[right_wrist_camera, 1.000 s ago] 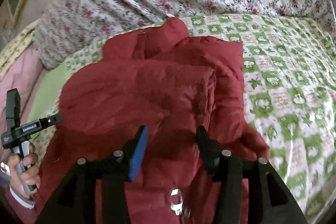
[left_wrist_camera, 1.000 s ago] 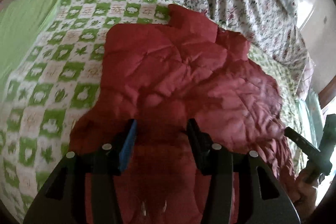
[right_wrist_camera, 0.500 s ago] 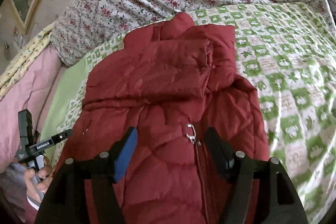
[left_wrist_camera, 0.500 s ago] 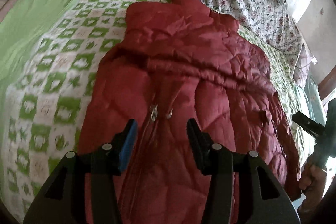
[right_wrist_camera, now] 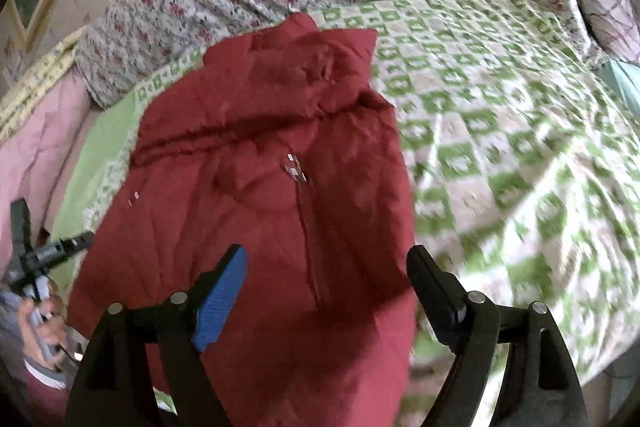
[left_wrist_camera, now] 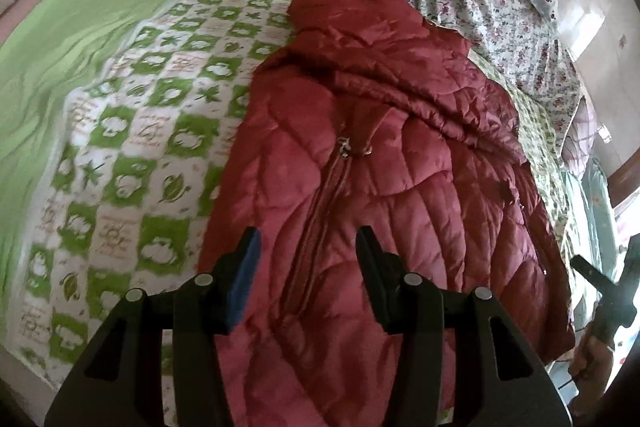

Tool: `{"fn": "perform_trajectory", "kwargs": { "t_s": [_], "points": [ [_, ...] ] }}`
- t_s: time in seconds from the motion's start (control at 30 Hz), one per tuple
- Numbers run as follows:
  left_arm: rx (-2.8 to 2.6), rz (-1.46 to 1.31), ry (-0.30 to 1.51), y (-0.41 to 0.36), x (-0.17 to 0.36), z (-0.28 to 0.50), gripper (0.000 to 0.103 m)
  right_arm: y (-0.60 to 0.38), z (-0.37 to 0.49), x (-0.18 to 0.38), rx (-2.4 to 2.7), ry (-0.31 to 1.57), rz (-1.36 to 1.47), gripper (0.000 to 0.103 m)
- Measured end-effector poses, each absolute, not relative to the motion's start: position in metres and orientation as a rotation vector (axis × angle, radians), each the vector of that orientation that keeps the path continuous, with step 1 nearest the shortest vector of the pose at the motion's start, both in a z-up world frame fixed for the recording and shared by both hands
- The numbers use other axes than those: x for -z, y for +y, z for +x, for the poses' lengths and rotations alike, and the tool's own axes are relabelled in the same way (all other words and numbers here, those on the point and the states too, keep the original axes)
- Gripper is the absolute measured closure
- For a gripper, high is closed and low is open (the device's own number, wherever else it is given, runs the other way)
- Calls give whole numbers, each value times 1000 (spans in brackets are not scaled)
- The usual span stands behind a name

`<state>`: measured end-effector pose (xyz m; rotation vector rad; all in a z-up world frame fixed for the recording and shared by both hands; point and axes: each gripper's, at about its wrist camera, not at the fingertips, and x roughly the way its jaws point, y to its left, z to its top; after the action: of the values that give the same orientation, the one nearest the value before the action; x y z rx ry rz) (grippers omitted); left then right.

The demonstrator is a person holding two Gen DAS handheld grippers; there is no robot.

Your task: Fold large clothes

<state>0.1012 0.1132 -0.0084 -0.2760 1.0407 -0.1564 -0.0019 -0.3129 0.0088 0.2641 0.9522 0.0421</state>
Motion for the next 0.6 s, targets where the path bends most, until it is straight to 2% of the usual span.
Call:
{"fn": "perform_trajectory", "kwargs": {
  "t_s": [0.17, 0.23, 0.3, 0.5, 0.53, 0.57, 0.6],
  "points": [
    [148, -268, 1042, 120, 8, 88, 55, -308, -20, -1, -28, 984, 231, 19],
    [151, -268, 1040, 121, 7, 83, 51, -305, -27, 3, -28, 998, 219, 19],
    [138, -258, 1035, 124, 7, 78, 41, -303, -32, 8, -31, 1011, 212, 19],
    [125, -266, 1044, 134, 12, 68, 41, -305, -46, 22, -50, 1040, 237, 22],
    [130, -269, 1044, 135, 13, 67, 41, -306, -48, 22, -57, 1041, 246, 27],
    [128, -270, 1049, 137, 14, 66, 41, -309, -51, 23, -72, 1045, 261, 37],
    [127, -269, 1053, 139, 16, 65, 41, -310, -54, 24, -80, 1047, 270, 43]
  ]
}}
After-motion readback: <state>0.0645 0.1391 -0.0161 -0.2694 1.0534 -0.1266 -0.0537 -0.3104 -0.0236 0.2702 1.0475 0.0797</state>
